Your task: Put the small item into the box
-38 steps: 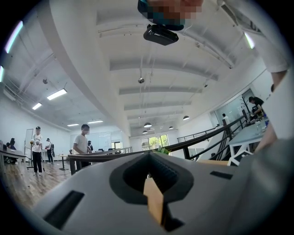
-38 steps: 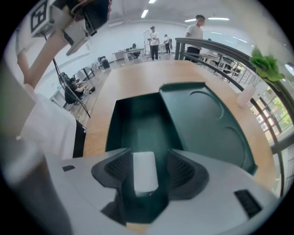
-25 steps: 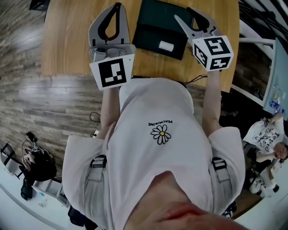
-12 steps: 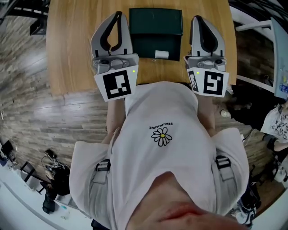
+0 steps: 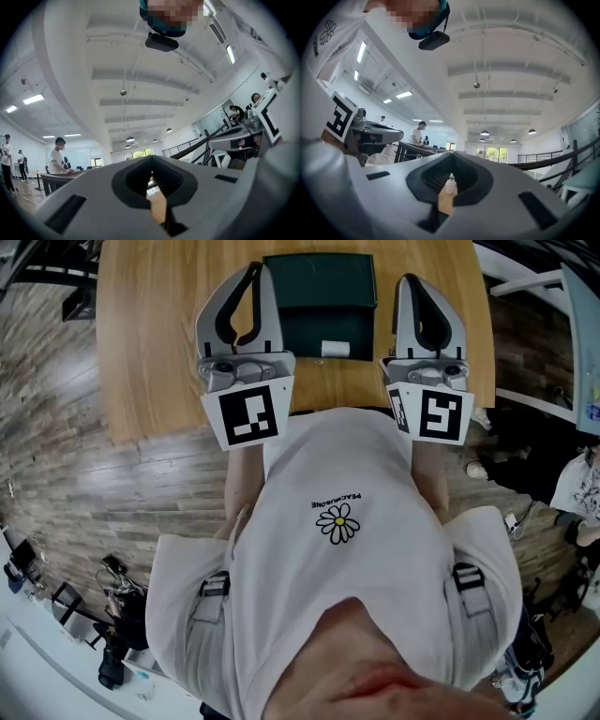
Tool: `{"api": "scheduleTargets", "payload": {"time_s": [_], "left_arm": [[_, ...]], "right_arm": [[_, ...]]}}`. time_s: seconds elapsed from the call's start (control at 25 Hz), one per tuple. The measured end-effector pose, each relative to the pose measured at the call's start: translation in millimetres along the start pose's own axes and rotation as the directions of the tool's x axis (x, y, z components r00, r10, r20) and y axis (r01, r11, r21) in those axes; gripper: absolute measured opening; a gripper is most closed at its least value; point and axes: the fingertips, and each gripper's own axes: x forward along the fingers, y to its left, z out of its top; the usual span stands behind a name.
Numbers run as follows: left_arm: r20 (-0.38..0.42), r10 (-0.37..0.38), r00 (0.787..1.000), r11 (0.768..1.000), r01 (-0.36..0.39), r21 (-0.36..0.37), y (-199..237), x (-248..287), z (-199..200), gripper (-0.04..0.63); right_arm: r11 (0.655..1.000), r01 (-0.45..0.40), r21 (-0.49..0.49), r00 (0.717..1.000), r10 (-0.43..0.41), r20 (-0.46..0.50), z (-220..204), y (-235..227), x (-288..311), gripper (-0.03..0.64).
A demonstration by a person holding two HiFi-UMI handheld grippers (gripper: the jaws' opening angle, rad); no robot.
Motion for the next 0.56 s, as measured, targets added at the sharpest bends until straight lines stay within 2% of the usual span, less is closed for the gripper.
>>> {"api": "scheduleTargets", "payload": {"time_s": [0.56], "left_arm": [[0.002, -0.001, 1.0, 1.0, 0.001, -0.021, -1.1, 0.5, -3.2, 0.017]], "right_arm": [[0.999, 0.028, -0.028, 1.0, -0.028, 0.001, 4.4, -7.7, -0.3, 0.008]]}}
